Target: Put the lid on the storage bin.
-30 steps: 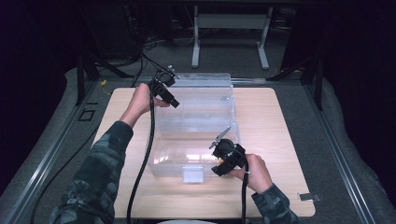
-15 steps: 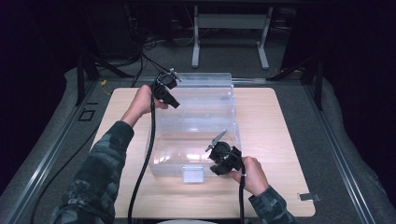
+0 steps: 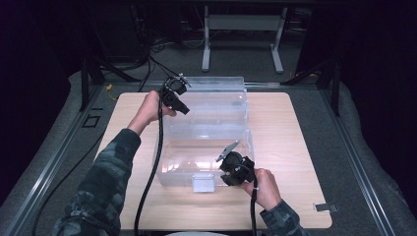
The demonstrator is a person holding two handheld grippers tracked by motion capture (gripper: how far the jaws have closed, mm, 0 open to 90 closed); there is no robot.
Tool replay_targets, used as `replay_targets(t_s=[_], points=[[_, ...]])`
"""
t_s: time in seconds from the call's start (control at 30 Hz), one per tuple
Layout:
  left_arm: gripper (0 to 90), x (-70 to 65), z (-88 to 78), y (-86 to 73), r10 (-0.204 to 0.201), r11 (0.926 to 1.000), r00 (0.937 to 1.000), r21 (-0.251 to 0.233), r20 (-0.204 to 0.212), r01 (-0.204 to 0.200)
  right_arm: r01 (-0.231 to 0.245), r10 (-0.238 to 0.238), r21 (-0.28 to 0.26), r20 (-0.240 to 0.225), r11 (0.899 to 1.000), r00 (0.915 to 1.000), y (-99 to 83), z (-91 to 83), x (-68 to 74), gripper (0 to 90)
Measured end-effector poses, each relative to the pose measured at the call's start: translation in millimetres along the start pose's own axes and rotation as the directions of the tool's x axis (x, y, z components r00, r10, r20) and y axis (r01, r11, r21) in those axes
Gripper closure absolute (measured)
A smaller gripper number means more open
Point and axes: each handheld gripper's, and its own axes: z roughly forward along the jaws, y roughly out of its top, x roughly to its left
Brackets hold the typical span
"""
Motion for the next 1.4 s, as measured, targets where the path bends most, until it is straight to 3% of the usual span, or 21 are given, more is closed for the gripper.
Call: replay_targets(t_s=[0.07, 0.13, 0.2, 0.3, 0.73, 1.17, 1.4], points=[[73.7, -2.9, -0.9, -0.9, 0.007, 1.0, 0.9999, -0.007, -0.01, -0.007, 0.002, -0.003, 0.004, 0.025, 1.0, 0.9997, -0.3, 1.0, 1.7, 65.9], [74.1, -3.9, -2.4, -1.5, 0.015, 0.9999, 0.9999, -0.006, -0.007, -0.015, -0.024, 0.024, -0.014, -0.005, 1.0, 0.9997, -1.4, 3.5, -0.2, 65.5], [75.0, -4.9, -3.2, -2.3, 0.021, 0.9998, 0.9998, -0.001, -0.006, -0.021, -0.067, 0.065, -0.02, -0.066, 0.998, 0.9957, -4.7, 10.3, -6.3, 64.8], [75.3, -6.3, -3.7, -2.6, 0.021, 0.9997, 0.9997, -0.008, -0.01, -0.021, -0.063, 0.062, -0.036, -0.031, 0.997, 0.9976, -6.6, 12.1, -1.8, 63.3], [77.2, -12.8, -9.5, -2.0, 0.05, 0.9986, 0.9984, -0.014, -0.028, -0.05, -0.099, 0.099, -0.047, -0.008, 0.994, 0.9951, -6.8, 13.6, -4.9, 59.4], [78.0, -16.7, -13.5, -1.5, 0.059, 0.9979, 0.9978, -0.027, -0.031, -0.059, -0.13, 0.129, -0.05, -0.032, 0.99, 0.9912, -5.8, 18.7, -8.6, 56.5], [78.0, -19.9, -17.7, -1.2, 0.07, 0.9966, 0.9972, -0.041, -0.026, -0.071, -0.143, 0.143, -0.043, -0.017, 0.989, 0.9896, -4.9, 19.2, -9.1, 55.7]])
